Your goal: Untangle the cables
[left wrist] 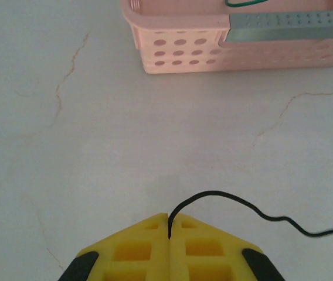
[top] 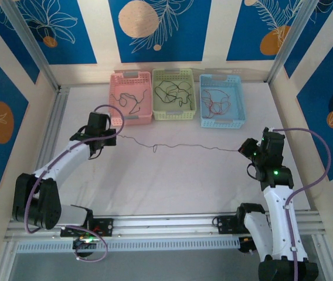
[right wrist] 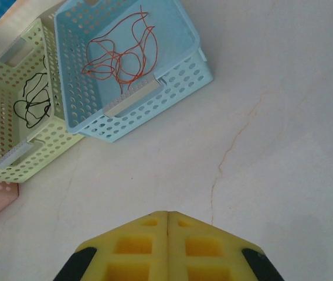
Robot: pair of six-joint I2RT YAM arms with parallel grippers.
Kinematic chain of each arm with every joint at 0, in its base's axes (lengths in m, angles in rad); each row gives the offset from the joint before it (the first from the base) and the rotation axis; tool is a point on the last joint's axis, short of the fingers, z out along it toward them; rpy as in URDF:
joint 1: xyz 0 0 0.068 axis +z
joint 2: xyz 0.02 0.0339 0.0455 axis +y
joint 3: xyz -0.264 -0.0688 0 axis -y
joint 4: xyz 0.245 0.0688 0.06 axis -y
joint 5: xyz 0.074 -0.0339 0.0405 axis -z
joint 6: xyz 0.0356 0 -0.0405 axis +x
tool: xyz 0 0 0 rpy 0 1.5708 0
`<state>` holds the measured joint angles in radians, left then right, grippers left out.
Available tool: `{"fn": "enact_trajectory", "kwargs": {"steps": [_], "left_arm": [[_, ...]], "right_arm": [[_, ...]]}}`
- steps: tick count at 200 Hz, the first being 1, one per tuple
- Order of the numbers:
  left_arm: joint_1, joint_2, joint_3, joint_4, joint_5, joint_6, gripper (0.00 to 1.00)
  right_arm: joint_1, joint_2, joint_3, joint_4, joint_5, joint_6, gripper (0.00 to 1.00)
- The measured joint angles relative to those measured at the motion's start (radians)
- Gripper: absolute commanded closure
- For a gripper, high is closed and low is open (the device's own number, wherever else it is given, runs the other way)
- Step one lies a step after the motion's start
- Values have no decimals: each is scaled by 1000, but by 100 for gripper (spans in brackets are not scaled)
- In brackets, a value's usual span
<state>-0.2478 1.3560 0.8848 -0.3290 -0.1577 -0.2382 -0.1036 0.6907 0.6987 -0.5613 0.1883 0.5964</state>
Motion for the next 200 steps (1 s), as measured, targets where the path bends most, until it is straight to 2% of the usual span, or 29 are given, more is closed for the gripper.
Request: {"fn": "enact_trajectory", "kwargs": {"steps": [84, 115, 168, 200], "left_arm": [[1, -2, -13, 10, 38, 0, 100], [1, -14, -17, 32, 106, 0, 100], [-24, -20, -17, 92, 247, -16, 100], [-89, 17, 33, 116, 324, -44, 100]], "right_arm": [[0, 0, -1, 1, -2, 0, 100], [-1, 0, -5, 16, -17, 0, 100], [2, 21, -11, 74, -117, 15, 100], [78, 116, 26, 122, -146, 51, 100]]}}
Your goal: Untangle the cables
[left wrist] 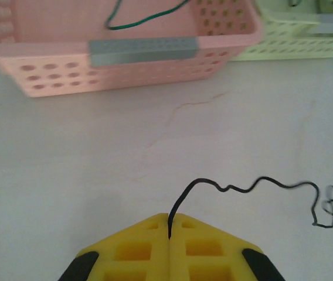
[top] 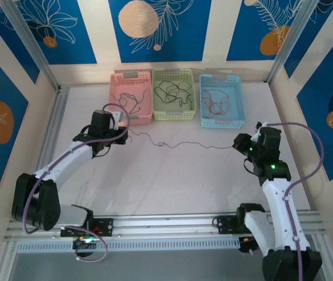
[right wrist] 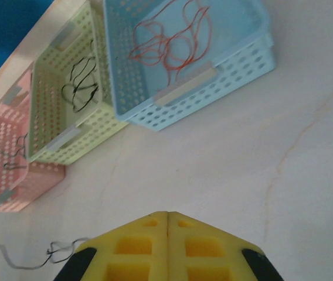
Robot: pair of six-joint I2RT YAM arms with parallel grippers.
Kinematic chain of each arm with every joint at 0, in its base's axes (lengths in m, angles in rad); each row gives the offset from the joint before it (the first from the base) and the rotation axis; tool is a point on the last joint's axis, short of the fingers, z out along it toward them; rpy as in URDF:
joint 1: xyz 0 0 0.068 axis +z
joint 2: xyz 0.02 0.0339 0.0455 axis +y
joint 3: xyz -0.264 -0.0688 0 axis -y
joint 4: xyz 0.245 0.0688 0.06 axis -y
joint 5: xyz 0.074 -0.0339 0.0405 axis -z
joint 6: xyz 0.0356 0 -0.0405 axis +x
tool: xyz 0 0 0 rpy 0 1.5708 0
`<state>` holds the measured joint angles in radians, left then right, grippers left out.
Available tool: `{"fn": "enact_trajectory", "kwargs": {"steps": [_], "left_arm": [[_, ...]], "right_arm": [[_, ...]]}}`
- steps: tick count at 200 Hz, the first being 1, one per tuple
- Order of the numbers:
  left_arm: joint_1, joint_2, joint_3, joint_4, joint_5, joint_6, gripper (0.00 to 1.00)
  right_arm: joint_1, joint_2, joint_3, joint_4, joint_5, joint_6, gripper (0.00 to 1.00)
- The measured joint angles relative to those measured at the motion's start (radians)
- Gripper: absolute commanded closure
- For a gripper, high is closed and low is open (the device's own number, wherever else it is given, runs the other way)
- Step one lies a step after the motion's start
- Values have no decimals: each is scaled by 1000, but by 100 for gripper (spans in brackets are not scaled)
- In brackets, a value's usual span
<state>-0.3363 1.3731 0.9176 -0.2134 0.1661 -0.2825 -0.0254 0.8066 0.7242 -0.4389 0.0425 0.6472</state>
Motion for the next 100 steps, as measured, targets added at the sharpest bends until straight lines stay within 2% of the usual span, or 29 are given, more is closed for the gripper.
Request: {"fn": "enact_trajectory", "kwargs": {"steps": [22, 49, 95, 100], "left_arm": [[-63, 90, 143, 2, 32, -13, 100], [-111, 241, 418, 6, 45, -33, 100], [-120, 573, 958, -41, 40, -49, 100], [-120, 611, 1004, -46, 39, -49, 95]], "right_arm": [[108, 133, 128, 34, 10, 11, 100], [221, 359, 391, 96, 18, 7, 100], [259, 752, 845, 153, 16, -15, 100], [260, 798, 893, 157, 15, -18, 100]]}}
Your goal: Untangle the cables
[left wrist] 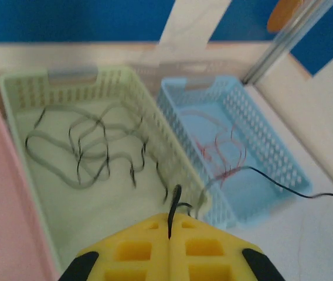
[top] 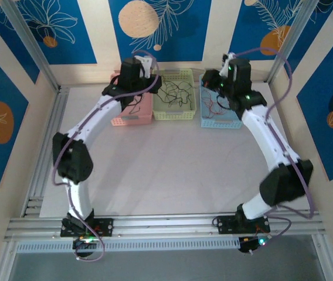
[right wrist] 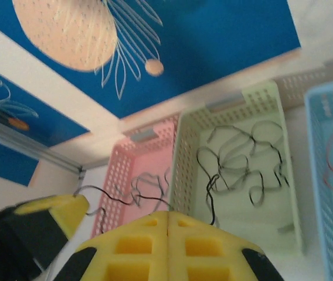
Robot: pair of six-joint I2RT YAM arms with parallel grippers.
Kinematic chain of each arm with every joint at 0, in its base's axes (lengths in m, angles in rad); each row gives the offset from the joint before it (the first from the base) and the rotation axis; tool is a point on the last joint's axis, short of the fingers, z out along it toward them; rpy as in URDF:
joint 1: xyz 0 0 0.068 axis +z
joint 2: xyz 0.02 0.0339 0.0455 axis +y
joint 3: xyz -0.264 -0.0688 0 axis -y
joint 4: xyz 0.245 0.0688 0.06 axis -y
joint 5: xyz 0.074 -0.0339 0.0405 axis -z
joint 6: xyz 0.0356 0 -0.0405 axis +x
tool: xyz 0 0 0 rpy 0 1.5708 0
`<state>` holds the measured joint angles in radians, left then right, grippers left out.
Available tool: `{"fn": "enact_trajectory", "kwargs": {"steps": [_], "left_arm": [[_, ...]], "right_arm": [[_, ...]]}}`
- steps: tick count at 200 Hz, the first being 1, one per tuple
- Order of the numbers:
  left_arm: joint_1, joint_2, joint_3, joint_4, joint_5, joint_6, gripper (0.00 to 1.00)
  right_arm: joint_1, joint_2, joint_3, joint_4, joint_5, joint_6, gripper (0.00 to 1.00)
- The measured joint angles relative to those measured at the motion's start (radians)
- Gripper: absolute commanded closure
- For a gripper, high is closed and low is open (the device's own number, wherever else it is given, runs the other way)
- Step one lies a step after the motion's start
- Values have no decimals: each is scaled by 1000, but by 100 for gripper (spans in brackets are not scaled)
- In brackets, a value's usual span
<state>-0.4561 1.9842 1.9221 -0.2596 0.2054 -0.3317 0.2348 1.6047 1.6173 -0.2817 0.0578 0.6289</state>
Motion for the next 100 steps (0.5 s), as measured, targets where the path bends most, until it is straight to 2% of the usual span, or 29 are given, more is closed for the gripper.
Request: {"fn": "enact_trajectory", "kwargs": {"steps": [18, 23, 31, 52, 66, 78, 100], "left_arm": [[0, 169, 228, -61, -4, 7, 69], [0, 219, 296, -81, -3, 2, 62], [0, 297, 389, -106, -3, 11, 50], [0, 454, 526, -186, 5, 30, 37], [0, 493, 515, -247, 4, 40, 30], [0, 483, 441, -264, 2, 45, 24], [0, 334, 148, -209, -16, 69, 19]], "right_arm": [[0, 165, 175, 2, -4, -3, 100], [0, 206, 215, 0, -6, -4, 94], [1, 278, 281, -3, -15, -3, 80], [5, 468, 444, -45, -54, -17, 63], [11, 563, 501, -80, -90, -41, 52], [18, 598, 494, -110, -108, -69, 48], [32, 557, 345, -108, -120, -99, 45]]}}
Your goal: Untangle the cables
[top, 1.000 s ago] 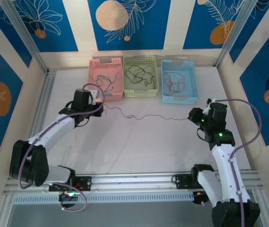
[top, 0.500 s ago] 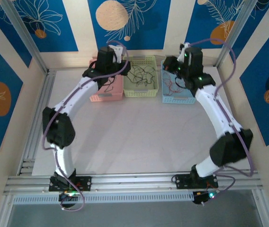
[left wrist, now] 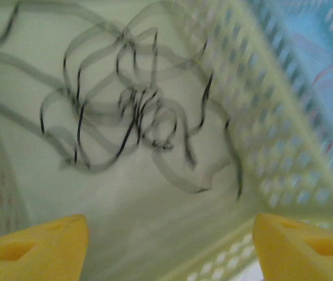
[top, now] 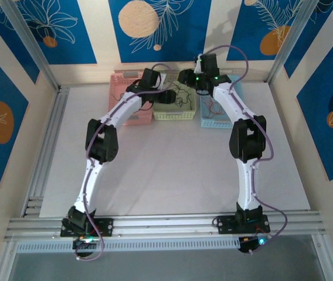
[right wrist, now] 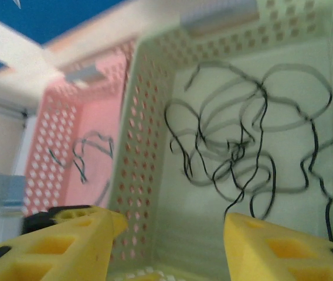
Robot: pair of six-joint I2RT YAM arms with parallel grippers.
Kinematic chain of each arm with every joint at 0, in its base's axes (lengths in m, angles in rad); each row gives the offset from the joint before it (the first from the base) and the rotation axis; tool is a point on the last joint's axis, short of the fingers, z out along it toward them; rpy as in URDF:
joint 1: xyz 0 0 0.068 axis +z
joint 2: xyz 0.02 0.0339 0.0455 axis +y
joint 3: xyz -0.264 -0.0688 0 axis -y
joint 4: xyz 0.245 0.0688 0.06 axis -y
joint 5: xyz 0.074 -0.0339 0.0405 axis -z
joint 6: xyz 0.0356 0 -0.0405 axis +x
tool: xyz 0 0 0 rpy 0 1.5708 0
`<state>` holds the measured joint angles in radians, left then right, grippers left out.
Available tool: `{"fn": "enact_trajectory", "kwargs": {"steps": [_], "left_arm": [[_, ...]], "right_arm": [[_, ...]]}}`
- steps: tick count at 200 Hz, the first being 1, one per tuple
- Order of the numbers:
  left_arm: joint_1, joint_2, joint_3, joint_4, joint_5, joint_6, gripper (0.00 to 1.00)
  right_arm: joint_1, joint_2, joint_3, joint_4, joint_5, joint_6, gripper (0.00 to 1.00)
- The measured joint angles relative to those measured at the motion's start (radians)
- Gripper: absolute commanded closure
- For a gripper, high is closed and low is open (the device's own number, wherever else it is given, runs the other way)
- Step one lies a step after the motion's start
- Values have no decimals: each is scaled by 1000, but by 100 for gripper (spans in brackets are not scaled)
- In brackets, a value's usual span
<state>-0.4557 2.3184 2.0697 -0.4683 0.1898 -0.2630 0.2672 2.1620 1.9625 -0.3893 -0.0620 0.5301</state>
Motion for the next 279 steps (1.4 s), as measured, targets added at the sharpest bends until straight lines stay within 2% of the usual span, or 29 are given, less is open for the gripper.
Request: {"fn": "enact_trajectory", "kwargs": {"steps": [22, 30, 55, 73, 87, 121, 138, 154, 183, 227, 246, 263, 268, 275, 276, 279], "left_arm": [[0, -276, -333, 95, -35, 12, 17], [0, -399, -457, 158, -51, 17, 8], [0, -812, -852, 412, -118, 42, 6], [0, -990, -1091, 574, -184, 66, 7], [0, -1077, -1281, 680, -276, 101, 7], [4, -1122, -1616, 811, -513, 257, 8], [24, -1136, -1687, 852, -581, 321, 6], [79, -1133, -1721, 926, -604, 351, 6], [189, -1023, -1754, 1125, -571, 381, 7], [317, -799, -1746, 1353, -417, 372, 7], [345, -761, -1746, 1363, -369, 363, 5], [348, -761, -1733, 1373, -335, 357, 7], [352, -759, -1727, 1373, -324, 352, 0], [355, -759, -1717, 1372, -312, 344, 0], [356, -759, -1717, 1373, -312, 344, 0], [357, -759, -1714, 1373, -308, 345, 0]], "right_arm": [[11, -167, -254, 40, 2, -27, 43], [11, -262, -371, 75, 6, -36, 42], [11, -586, -699, 218, 51, -60, 39], [11, -782, -902, 321, 95, -99, 37], [15, -874, -1028, 379, 148, -144, 36], [-17, -980, -1291, 444, 289, -272, 36], [-71, -1021, -1389, 470, 328, -316, 35], [-128, -1044, -1477, 560, 346, -353, 35], [-174, -964, -1559, 747, 365, -409, 35], [-267, -723, -1575, 1068, 325, -385, 35], [-269, -652, -1584, 1137, 312, -384, 34], [-259, -639, -1584, 1152, 303, -384, 25], [-258, -639, -1583, 1155, 298, -389, 23], [-254, -639, -1583, 1165, 297, -390, 19], [-254, -639, -1583, 1166, 296, -388, 17], [-253, -639, -1583, 1168, 297, -387, 2]]}}
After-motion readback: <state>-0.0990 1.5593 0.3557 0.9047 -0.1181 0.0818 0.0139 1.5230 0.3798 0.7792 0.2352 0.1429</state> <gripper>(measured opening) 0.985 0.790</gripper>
